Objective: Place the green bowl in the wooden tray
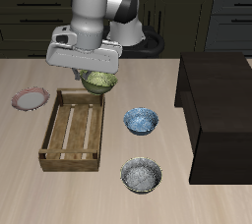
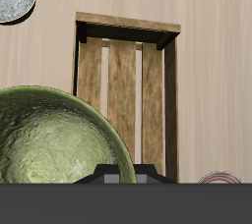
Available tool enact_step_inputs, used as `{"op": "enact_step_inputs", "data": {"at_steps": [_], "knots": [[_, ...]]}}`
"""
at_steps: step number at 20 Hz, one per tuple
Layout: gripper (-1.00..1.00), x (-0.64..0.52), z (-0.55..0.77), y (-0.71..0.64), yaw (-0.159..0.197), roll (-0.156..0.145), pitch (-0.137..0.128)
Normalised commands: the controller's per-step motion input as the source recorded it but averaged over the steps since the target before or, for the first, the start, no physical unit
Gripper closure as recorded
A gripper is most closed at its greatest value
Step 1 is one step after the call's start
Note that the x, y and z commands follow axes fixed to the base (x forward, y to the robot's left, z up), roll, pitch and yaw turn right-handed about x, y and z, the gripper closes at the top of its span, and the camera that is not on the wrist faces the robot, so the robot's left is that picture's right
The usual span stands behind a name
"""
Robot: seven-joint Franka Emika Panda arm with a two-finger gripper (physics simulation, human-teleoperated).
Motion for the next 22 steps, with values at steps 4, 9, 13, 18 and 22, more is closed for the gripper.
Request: {"op": "enact_step_inputs", "data": {"at_steps": [4,9,13,18,22], "knots": [[1.00,0.04,-0.35,-0.17,-0.011,0.006,-0.006],[1.00,0.03,-0.34,-0.21,-0.041,0.039,0.023],[1.00,0.03,-0.12,-0.26,-0.031,-0.004,-0.013],[1.00,0.09,-0.30,-0.21,-0.037,-0.032,0.029],[1.00,0.07,-0.27,-0.01,-0.020,0.006,0.026]]}}
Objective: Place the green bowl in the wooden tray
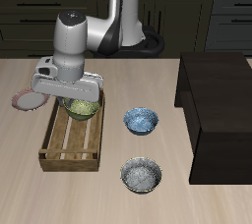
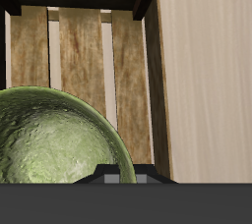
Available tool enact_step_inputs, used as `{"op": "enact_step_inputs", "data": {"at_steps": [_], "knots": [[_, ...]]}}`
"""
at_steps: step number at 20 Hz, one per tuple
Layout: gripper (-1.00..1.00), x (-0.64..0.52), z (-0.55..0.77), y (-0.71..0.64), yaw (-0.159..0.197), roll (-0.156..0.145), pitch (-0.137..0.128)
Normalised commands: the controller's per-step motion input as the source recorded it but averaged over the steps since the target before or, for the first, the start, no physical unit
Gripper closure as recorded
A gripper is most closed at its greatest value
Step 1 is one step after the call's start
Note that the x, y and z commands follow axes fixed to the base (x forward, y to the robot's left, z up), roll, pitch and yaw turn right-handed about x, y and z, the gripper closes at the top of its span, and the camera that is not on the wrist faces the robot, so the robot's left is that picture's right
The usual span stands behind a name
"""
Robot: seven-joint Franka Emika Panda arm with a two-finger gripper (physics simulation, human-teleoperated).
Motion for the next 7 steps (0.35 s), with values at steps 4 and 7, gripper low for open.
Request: {"op": "enact_step_inputs", "data": {"at_steps": [4,7], "knots": [[1.00,0.11,-0.26,0.00,0.002,-0.007,0.030],[1.00,0.03,-0.08,0.00,0.004,-0.004,0.009]]}}
